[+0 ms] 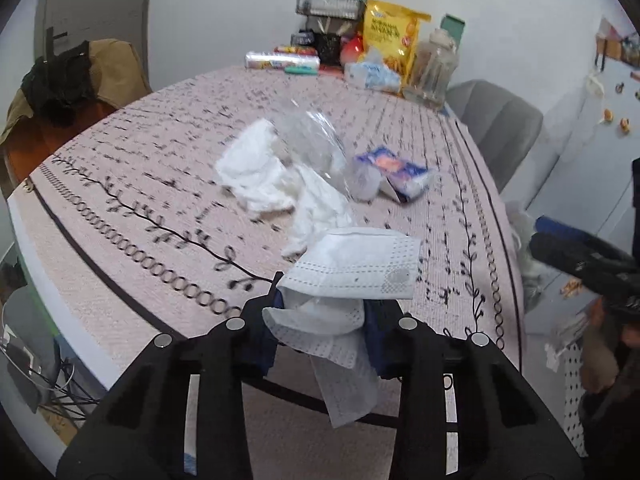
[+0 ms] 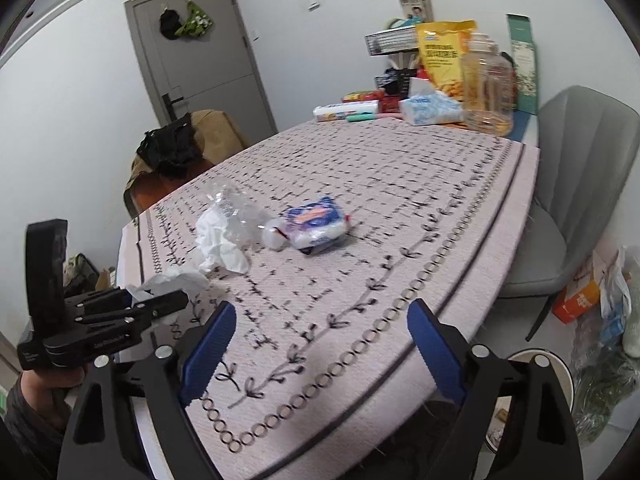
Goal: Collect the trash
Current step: 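Grasp the white folded tissue with the left gripper and lift, then grasp the crumpled white tissue with the right gripper and lift, then carry both white tissues with both grippers over the trash bin, then open both grippers to drop the tissues into the bin, then move both grippers back over the table toward the clear plastic bag, then grasp the clear plastic bag of bottles with the left gripper, then grasp the blue tissue pack with the right gripper and lift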
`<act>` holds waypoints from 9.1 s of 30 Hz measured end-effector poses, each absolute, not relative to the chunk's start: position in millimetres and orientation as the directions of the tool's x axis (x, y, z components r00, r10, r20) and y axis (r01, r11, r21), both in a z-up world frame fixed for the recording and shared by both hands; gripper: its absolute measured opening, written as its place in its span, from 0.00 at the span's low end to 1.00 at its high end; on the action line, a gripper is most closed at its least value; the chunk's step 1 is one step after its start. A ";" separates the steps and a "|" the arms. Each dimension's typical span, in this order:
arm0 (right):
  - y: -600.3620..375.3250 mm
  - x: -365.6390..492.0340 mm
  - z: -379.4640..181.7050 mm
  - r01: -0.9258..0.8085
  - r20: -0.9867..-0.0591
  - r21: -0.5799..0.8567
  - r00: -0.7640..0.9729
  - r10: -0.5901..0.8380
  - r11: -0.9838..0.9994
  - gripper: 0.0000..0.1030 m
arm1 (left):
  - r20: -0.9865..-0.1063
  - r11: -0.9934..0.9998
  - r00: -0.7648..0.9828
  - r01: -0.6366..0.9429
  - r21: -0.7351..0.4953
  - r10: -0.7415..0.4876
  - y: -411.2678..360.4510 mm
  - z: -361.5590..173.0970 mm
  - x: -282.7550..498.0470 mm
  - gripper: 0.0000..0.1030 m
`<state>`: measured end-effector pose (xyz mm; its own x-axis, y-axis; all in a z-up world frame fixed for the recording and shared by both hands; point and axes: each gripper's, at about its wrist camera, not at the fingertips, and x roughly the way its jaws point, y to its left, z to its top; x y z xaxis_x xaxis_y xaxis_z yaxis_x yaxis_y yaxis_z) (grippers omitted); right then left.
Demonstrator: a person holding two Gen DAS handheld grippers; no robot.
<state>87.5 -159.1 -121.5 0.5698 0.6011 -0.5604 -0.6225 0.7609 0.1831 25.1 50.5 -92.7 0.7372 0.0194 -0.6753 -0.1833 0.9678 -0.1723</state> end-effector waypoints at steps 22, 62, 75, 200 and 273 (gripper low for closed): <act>0.7 120.1 -134.7 -0.729 -0.681 0.193 0.382 0.624 0.657 0.72 | -0.642 0.865 0.753 -0.411 -0.289 0.143 141.7 -108.0 -6.8 0.34; -110.5 97.2 -104.2 -0.684 -0.589 0.263 0.445 0.675 0.680 0.05 | -0.594 0.939 0.801 -0.258 -0.230 0.074 68.9 -67.8 21.5 0.34; -207.9 116.1 -112.4 -0.527 -0.558 0.305 0.576 0.597 0.793 0.06 | -0.606 0.973 0.791 -0.071 -0.221 -0.080 1.6 -55.7 83.8 0.34; -200.8 151.5 -120.8 -0.430 -0.596 0.248 0.639 0.487 0.868 0.92 | -0.642 0.881 0.764 -0.267 -0.392 -0.054 109.0 -81.8 110.4 0.94; -15.3 229.8 -122.6 -0.682 -0.764 0.008 0.468 0.445 0.731 0.71 | -0.630 0.876 0.773 -0.352 -0.330 0.074 145.1 -69.7 72.5 0.93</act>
